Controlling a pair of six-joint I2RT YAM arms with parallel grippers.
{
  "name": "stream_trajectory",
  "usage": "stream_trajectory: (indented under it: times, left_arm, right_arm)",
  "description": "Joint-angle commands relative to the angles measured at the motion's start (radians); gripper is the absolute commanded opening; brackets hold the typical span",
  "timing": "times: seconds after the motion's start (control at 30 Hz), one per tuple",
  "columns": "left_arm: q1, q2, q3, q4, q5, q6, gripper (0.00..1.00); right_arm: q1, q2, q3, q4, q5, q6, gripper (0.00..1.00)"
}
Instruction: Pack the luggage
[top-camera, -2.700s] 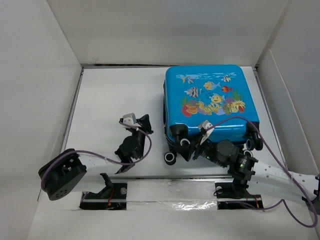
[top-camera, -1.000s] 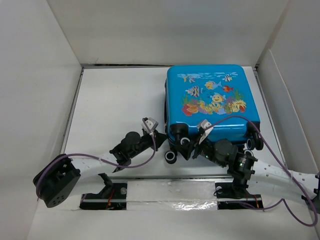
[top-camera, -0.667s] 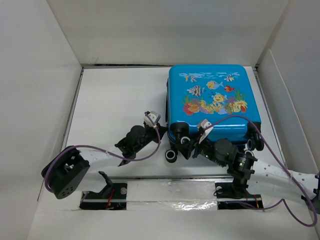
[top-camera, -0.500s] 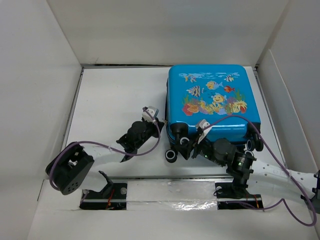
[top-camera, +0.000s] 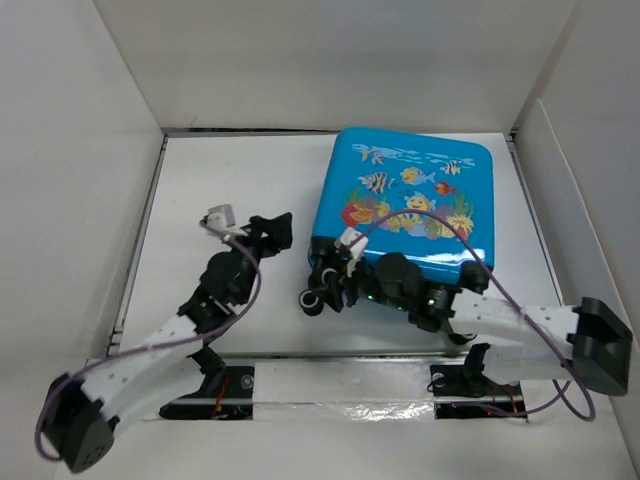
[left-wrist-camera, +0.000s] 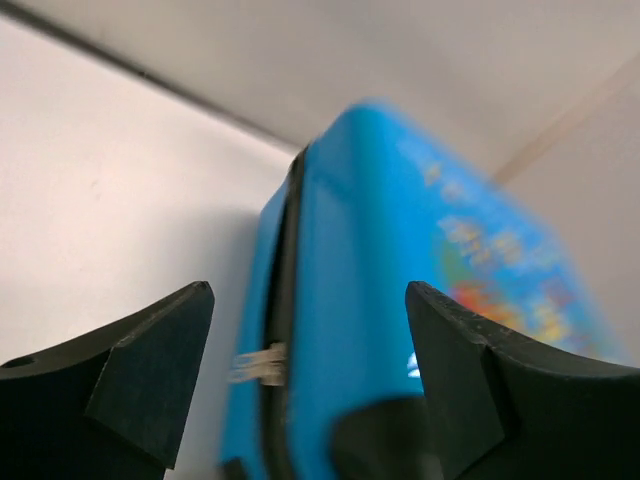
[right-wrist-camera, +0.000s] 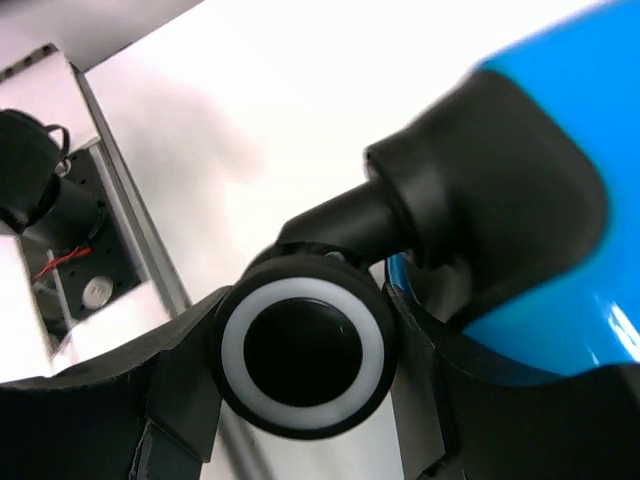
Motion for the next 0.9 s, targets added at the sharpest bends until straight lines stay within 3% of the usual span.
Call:
stream_trajectory:
  times: [0.0, 0.1, 0.13, 0.17, 0.23, 0.27, 0.5, 0.67, 0.87]
  left_arm:
    - [-0.001, -0.264, -0.006, -0.146, -0.12, -0.124, 0.76]
    - [-0.014, -0.394, 0.028, -0.288, -0.187, -0.171, 0.85]
    - [-0.014, -0.456, 0.037, -0.321, -0.206, -0.188, 0.89]
    - [-0.023, -0.484, 0.046, -0.369, -0.209, -0.203, 0.91]
    - [-0.024, -0.534, 0.079, -0.411, -0.201, -0.205, 0.94]
    - [-0.024, -0.544, 0.094, -0.455, -0.2, -0.207, 0.95]
    - [-0.024, -0.572, 0.191, -0.54, -0.146, -0.19, 0.97]
    - [-0.024, -0.563, 0.226, -0.562, -0.1, -0.158, 0.97]
    - [-0.024, -0.529, 0.174, -0.485, -0.063, -0.151, 0.97]
  right_arm:
    - [0.032, 0.198, 0.168, 0.121, -0.278, -0.061, 0.0]
    - [0.041, 0.367, 0.33, 0.11, -0.307, -0.079, 0.02]
    - [0.041, 0.391, 0.364, 0.101, -0.296, -0.082, 0.14]
    - [0.041, 0.416, 0.419, 0.095, -0.293, -0.088, 0.45]
    - [0.041, 0.412, 0.465, 0.041, -0.264, -0.118, 0.7]
    - [0.041, 0.401, 0.482, 0.023, -0.252, -0.135, 1.0]
    - [0.041, 0.111, 0.426, -0.112, -0.057, -0.224, 1.0]
    - [-0.003, -0.274, 0.258, -0.198, 0.302, -0.203, 1.0]
    - [-0.148, -0.607, 0.095, -0.289, 0.377, -0.105, 1.0]
